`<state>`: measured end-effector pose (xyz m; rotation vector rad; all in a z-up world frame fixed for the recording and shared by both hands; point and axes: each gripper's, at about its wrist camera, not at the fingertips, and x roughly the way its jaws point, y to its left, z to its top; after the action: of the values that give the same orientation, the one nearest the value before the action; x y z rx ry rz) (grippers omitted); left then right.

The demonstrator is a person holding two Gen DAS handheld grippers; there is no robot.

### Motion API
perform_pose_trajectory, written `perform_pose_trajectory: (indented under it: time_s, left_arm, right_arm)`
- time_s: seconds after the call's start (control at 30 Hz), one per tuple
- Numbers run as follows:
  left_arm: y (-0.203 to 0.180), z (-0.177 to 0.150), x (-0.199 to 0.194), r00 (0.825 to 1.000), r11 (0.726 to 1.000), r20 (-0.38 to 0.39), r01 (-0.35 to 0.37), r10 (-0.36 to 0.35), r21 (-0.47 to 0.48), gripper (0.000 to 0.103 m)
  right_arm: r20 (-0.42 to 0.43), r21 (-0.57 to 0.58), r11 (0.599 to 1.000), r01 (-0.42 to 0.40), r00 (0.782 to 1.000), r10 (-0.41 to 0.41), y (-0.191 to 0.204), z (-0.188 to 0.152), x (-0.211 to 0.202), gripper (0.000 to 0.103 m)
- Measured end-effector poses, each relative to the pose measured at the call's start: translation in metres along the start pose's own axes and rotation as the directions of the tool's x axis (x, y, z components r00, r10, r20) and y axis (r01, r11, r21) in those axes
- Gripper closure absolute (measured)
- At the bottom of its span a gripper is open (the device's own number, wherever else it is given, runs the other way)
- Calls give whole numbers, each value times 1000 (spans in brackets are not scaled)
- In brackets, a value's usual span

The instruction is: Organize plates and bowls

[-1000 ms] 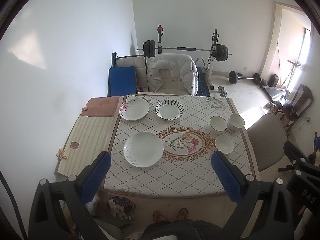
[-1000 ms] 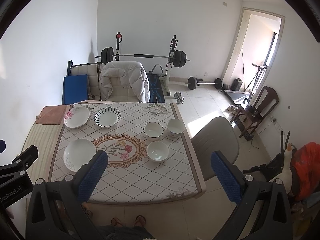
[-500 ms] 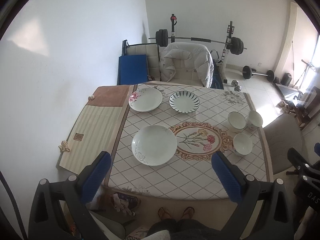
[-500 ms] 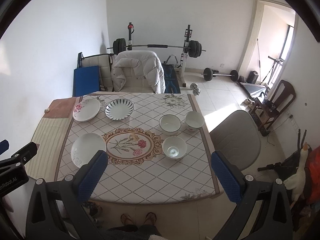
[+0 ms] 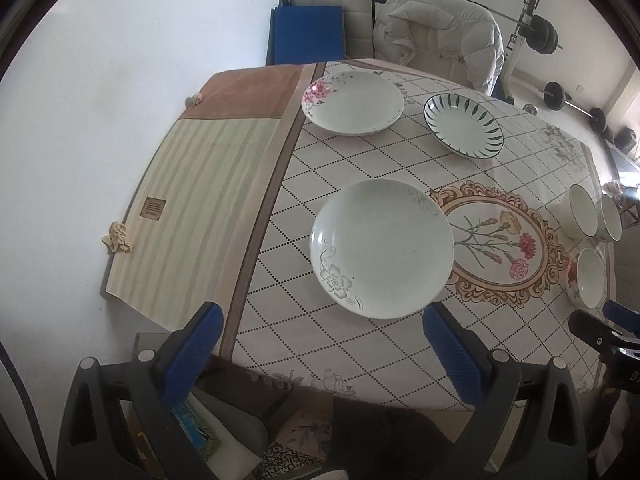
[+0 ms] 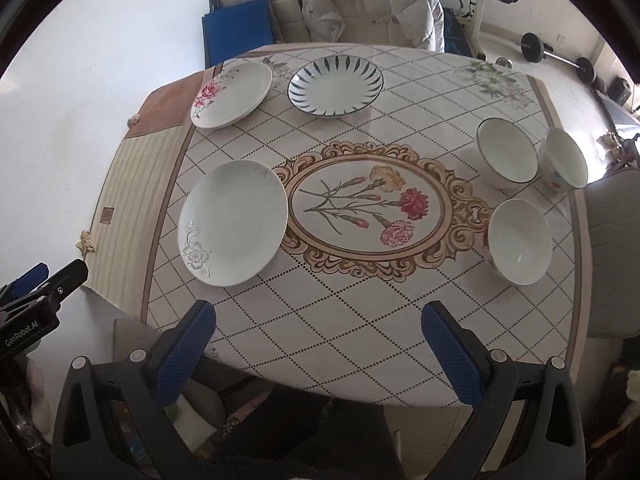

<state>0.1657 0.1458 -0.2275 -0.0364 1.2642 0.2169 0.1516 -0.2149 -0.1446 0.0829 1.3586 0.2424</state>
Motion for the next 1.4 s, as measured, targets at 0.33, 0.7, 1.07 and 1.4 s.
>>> perform_pose_trajectory:
  time_s: [0.33,0.7,1.07,1.4]
  left_arm:
    - [21,68,158,955,981,-232,193,-183,24,31]
    - [11,81,246,879,952,-413,296,-238,83,59]
    - [11,77,232,882,949,-401,304,-249,78,72]
    - [-36,84,200,900,951,-392,269,-192,151,79]
  right_arm:
    - [-200,129,987,-99,972,123,13,75,161,1]
    - [-314,211,971,-113,933,177,26,107,261,39]
    - [-348,196,974,-116,920,180,40,106,282,80]
    - [-309,255,958,-129,928,207,0,116,265,81]
